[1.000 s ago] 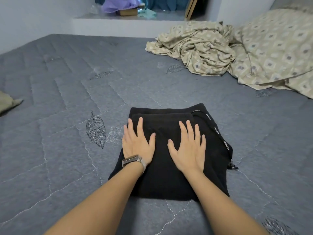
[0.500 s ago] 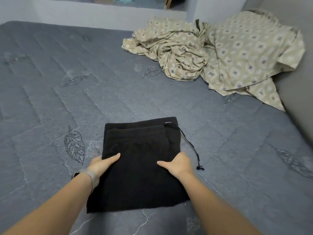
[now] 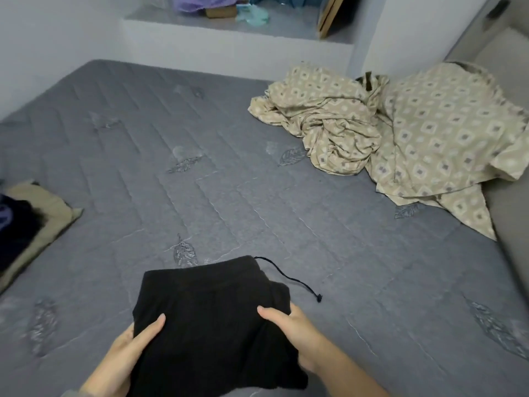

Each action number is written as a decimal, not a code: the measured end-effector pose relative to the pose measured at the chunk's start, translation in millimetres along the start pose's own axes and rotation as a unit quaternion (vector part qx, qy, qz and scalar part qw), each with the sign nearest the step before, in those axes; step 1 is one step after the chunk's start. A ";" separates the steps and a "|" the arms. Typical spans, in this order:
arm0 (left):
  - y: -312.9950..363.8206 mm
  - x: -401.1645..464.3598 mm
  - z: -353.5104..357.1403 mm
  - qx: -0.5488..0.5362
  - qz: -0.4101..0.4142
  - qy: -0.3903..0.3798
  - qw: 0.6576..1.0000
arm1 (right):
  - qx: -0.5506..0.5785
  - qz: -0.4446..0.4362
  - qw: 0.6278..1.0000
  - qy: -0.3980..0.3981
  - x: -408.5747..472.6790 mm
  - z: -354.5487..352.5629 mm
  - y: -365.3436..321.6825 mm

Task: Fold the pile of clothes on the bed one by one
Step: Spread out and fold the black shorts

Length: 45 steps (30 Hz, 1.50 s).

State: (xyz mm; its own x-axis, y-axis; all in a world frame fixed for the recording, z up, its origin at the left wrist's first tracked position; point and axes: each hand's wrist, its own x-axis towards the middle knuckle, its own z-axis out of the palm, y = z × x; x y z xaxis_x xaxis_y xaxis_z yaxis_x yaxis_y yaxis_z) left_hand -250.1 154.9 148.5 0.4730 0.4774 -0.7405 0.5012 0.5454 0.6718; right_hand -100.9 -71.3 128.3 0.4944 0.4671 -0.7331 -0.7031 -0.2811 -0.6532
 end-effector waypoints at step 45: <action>256.0 -59.4 -499.7 -0.264 0.066 0.066 0.960 | -0.312 -0.111 0.928 -0.171 30.6 637.8 -255.0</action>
State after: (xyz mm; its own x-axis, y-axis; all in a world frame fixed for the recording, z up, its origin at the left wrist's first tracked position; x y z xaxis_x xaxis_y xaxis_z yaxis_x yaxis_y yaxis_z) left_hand -511.9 610.5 355.1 0.3946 0.6306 -0.6683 -0.0112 0.7306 0.6827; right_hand -232.5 549.4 393.2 0.3264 0.7801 -0.5338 -0.1171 -0.5270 -0.8418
